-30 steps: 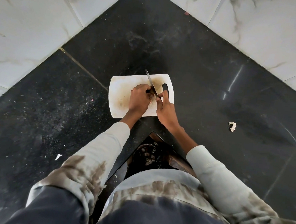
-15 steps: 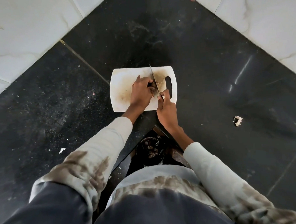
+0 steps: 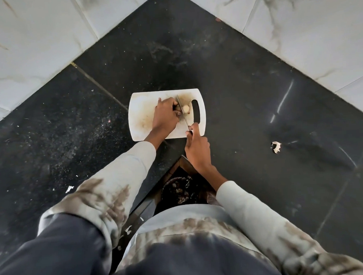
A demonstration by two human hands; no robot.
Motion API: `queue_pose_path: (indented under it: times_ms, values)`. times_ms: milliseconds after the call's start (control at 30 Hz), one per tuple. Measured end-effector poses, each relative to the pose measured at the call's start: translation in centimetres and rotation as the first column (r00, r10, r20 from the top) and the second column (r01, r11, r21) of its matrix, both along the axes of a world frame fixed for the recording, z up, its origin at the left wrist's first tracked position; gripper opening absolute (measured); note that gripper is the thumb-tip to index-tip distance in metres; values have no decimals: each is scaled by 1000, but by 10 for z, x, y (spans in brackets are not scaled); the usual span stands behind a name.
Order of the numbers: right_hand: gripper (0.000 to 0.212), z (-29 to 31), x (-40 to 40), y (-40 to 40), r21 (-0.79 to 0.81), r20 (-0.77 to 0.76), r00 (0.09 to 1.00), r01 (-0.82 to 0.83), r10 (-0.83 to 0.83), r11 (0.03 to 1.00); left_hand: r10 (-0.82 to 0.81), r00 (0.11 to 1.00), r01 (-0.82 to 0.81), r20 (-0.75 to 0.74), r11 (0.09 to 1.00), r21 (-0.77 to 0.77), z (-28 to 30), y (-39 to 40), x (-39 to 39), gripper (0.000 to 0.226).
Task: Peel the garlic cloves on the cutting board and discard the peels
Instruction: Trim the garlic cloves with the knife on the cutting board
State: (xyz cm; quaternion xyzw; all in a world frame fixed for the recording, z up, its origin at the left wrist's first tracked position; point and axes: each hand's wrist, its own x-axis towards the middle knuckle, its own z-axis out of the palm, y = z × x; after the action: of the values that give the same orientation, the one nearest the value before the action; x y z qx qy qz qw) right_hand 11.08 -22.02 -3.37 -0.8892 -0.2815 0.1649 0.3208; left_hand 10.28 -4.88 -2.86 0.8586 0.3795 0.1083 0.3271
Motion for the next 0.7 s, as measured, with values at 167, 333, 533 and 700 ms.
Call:
queue_pose_path:
  times_ms: [167, 333, 533, 700]
  values:
    - [14, 9, 11, -6, 170, -176, 984, 54, -24, 984, -24, 999, 24, -24, 999, 26, 15, -2, -1, 16]
    - [14, 16, 30, -1, 266, -362, 922, 244, -138, 932, 9, 985, 24, -171, 982, 190, 7, -3, -6, 39]
    - [21, 17, 32, 3, 259, -401, 908, 241, -123, 935, 89, 962, -26, -258, 971, 238, 7, -1, -9, 44]
    - [26, 21, 32, 7, 220, -403, 910, 200, -98, 955, 39, 989, -12, -142, 982, 190, 18, 7, -6, 29]
